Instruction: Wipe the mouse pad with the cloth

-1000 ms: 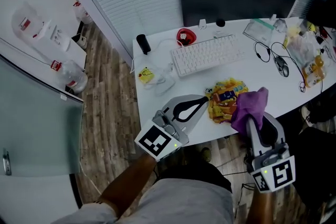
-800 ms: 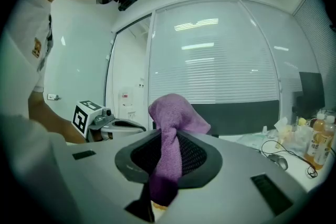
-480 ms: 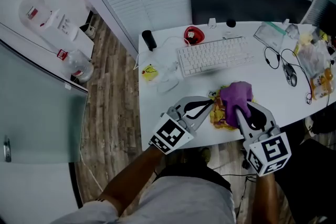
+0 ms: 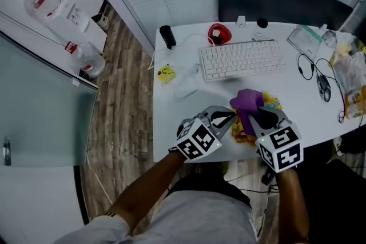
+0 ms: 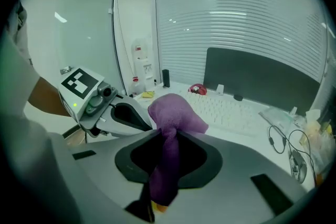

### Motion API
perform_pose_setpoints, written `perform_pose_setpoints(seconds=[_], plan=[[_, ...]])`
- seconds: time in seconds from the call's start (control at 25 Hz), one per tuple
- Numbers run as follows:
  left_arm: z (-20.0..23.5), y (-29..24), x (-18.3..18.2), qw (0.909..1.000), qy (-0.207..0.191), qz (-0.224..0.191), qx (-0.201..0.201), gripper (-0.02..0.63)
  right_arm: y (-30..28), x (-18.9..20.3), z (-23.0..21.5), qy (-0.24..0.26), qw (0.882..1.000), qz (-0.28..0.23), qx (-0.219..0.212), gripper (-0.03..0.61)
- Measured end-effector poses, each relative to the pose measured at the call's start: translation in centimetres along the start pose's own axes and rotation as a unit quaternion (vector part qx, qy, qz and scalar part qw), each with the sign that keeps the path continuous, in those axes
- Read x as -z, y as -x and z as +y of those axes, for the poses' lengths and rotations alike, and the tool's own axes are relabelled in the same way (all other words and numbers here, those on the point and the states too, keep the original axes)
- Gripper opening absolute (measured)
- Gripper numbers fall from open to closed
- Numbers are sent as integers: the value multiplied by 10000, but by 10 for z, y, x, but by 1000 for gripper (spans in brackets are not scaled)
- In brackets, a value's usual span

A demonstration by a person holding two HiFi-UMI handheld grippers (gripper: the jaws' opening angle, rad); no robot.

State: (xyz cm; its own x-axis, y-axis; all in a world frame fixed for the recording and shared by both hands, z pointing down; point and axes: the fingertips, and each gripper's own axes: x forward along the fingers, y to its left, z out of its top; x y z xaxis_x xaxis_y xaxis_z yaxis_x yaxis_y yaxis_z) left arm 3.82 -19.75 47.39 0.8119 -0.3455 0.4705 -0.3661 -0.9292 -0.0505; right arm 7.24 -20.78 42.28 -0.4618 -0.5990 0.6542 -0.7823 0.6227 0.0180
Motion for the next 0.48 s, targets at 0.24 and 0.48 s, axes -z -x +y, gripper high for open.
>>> perform_pose_setpoints(seconds=[0.24, 0.48], plan=[[2, -13, 23, 9989, -13, 462, 39, 15, -35, 19, -1, 136, 9973, 691, -196, 66], [3, -19, 37, 9967, -54, 810, 93, 15, -61, 32, 2, 268, 9906, 1284, -393, 66]])
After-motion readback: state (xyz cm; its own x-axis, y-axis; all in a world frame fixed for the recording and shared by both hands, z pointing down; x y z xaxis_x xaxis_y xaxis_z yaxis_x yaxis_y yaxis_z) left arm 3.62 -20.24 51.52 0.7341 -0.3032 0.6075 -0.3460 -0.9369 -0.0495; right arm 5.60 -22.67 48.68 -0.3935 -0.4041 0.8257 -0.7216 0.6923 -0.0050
